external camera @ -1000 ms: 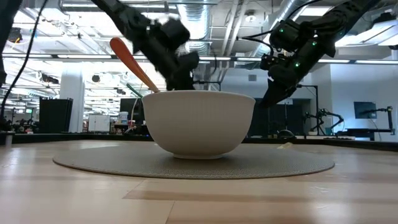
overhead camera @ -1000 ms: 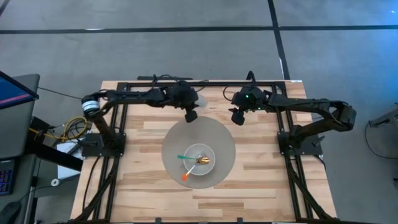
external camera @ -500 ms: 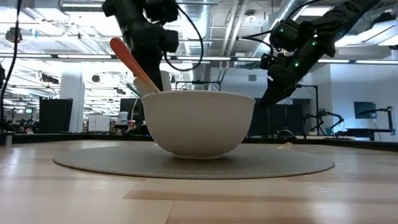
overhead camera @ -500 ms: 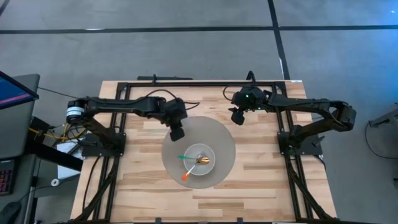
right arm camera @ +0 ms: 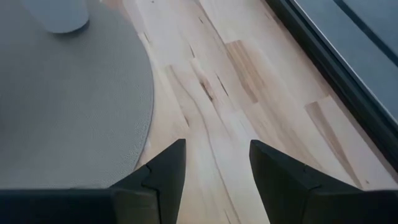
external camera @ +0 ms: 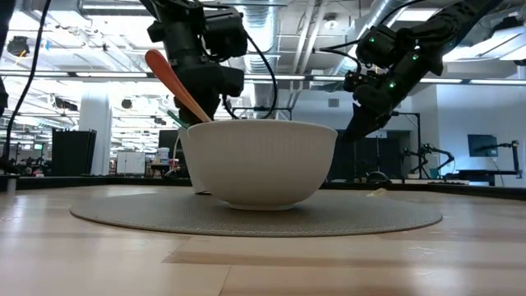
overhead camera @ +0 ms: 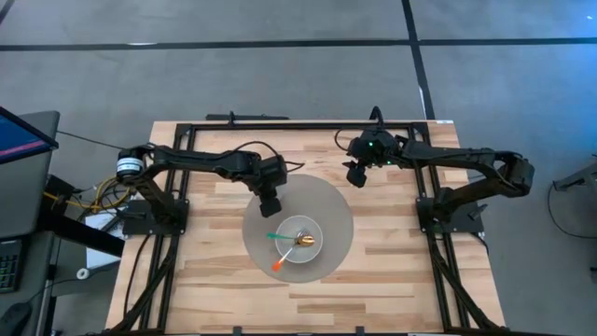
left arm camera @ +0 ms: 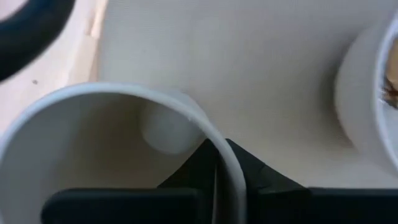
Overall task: Pick & Place Utensil
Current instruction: Put the gray cup on the gray placemat to the top left of the white bowl, then put the yellow straw in the gray cup on the gray placemat
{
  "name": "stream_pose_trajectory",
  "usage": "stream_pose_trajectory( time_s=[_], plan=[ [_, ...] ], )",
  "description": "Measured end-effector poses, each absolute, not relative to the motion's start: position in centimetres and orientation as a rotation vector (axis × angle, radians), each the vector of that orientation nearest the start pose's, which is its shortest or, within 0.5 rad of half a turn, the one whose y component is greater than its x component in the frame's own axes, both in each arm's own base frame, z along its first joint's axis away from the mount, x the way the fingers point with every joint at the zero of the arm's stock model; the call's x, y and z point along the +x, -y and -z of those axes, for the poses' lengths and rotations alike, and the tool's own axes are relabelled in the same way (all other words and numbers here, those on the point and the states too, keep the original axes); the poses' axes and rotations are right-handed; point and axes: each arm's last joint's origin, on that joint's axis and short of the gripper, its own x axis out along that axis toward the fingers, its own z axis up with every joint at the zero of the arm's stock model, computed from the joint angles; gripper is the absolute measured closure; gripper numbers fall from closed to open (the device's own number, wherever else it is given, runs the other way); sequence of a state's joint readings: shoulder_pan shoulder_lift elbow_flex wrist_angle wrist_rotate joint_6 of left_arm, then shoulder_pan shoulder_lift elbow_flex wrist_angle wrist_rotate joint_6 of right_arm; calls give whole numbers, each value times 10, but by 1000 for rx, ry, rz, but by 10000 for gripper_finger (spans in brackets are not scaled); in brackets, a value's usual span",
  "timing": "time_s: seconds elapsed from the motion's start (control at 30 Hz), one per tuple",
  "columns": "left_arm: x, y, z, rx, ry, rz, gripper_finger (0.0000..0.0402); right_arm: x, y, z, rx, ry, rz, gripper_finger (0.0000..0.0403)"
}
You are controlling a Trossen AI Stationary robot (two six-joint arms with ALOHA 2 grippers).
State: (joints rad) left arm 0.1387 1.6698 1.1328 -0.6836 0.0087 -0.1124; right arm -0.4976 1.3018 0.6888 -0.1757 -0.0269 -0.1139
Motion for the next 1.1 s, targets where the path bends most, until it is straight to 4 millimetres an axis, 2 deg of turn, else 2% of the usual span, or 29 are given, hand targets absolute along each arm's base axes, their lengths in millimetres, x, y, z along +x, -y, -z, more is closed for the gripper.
stream_pose_trajectory(
  time_s=[0.27, 0.5, 0.63, 0.8, 0.97, 1.1],
  plan=[
    [324, -44, -206, -173, -1124, -182, 305, 226, 120, -189, 108, -826, 392, 223],
    [325, -43, -211, -165, -1094, -176, 259, 228, 111, -188, -27, -887, 374, 202],
    [320, -39, -231, -154, -1006, -164, 252, 224, 101, -196, -143, -1063, 380, 193],
    [307, -30, -268, -130, -849, -145, 256, 213, 91, -197, -185, -1281, 367, 192],
    [290, -20, -300, -96, -719, -159, 263, 208, 88, -185, -181, -1368, 343, 201],
    [282, -15, -314, -78, -654, -172, 269, 211, 97, -180, -252, -1386, 439, 209]
  ],
)
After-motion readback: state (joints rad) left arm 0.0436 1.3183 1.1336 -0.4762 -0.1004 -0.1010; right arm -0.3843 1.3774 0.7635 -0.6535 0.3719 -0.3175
